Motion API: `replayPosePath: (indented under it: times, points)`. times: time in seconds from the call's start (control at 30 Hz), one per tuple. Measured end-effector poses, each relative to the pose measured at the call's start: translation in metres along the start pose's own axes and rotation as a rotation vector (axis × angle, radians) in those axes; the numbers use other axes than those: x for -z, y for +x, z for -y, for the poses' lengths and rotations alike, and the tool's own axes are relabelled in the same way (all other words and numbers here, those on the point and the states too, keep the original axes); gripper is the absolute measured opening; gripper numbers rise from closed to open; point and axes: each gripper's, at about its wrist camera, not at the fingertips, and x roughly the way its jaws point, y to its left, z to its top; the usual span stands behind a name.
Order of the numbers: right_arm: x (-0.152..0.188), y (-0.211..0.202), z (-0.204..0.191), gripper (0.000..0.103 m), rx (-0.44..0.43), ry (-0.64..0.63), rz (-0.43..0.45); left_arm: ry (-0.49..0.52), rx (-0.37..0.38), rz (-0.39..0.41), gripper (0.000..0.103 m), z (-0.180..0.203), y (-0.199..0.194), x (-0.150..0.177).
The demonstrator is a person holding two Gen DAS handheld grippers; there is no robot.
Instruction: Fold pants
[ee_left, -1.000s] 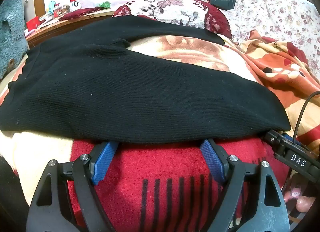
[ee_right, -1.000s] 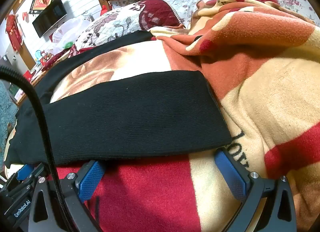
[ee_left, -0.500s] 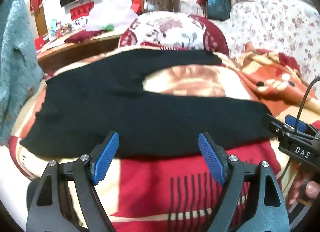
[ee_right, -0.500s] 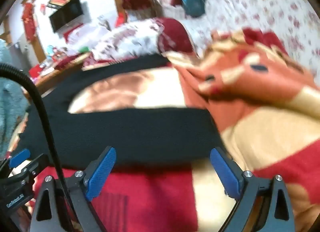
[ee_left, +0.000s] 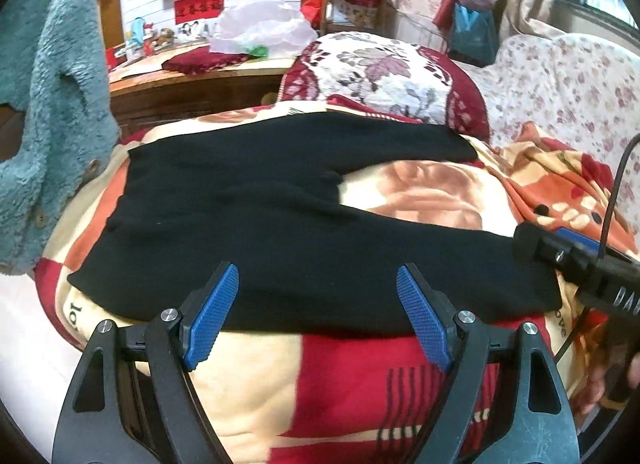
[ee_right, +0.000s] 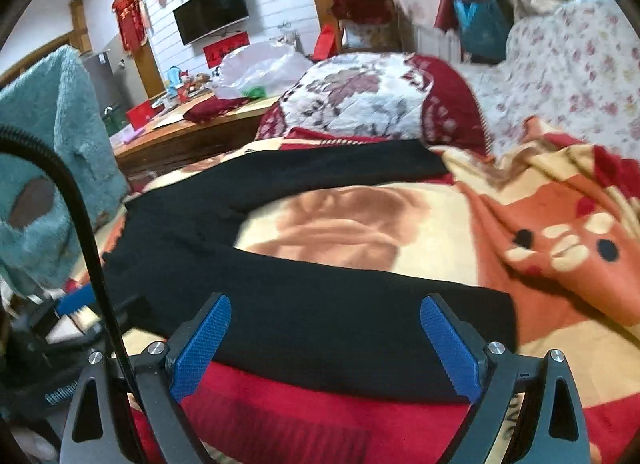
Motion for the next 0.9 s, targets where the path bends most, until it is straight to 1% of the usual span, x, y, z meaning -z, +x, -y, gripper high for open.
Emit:
replayPosePath:
  times: [0.1,0.23,0.33,0.53,0.9]
  points:
    - [-0.005,0.003,-0.003,0.095,-0.02,0.04,-0.01,-0.012,-0.014,0.0,0.082,-0.008,-0.001,-0.001]
    - [0.001,0.006,-0.014,0.095,-0.02,-0.006,-0.021,-0.034,-0.024,-0.007,0.082,-0.017,0.0,-0.001]
    - [0.007,0.007,-0.015,0.095,-0.022,-0.012,-0.031,-0.061,-0.02,-0.023,0.082,-0.023,0.004,0.0]
    - [0.017,0.014,-0.015,0.095,-0.027,-0.014,-0.078,-0.07,-0.022,-0.036,0.082,-0.03,0.007,0.001]
    - [0.023,0.019,-0.016,0.095,-0.024,-0.003,-0.101,-0.071,-0.021,-0.051,0.082,-0.033,0.011,0.005]
